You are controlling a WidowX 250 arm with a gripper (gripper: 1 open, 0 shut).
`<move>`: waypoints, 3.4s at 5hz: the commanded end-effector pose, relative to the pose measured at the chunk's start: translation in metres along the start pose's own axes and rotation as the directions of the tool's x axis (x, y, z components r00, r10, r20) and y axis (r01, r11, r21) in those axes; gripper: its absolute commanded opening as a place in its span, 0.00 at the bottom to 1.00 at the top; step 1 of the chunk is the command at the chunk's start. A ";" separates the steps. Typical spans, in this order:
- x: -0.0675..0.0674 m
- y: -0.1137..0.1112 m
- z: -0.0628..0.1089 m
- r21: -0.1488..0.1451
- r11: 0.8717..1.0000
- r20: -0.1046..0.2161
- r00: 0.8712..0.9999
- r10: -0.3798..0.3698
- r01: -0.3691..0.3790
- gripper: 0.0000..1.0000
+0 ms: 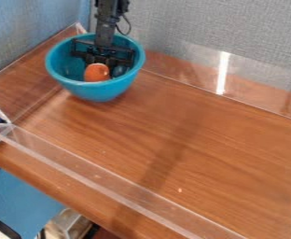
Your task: Put the mushroom in the blue bowl
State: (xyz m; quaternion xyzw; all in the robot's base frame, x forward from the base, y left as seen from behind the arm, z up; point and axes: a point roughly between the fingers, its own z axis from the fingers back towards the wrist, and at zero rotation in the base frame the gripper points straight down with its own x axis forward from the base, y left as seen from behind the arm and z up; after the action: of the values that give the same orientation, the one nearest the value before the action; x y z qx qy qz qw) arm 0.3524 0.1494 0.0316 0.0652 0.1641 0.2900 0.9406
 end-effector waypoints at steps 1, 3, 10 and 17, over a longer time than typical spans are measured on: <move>0.003 0.010 0.018 -0.033 0.998 0.040 0.998 0.058 -0.057 0.00; 0.005 0.013 0.013 -0.049 0.993 0.030 0.994 0.105 -0.104 0.00; 0.010 -0.008 0.030 -0.019 0.998 0.078 0.995 -0.064 0.066 0.00; -0.010 0.009 0.021 -0.052 0.998 0.079 0.997 -0.018 0.022 0.00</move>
State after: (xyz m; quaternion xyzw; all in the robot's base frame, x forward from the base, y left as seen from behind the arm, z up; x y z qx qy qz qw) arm 0.3433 0.1481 0.0326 0.0468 0.1518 0.2779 0.9474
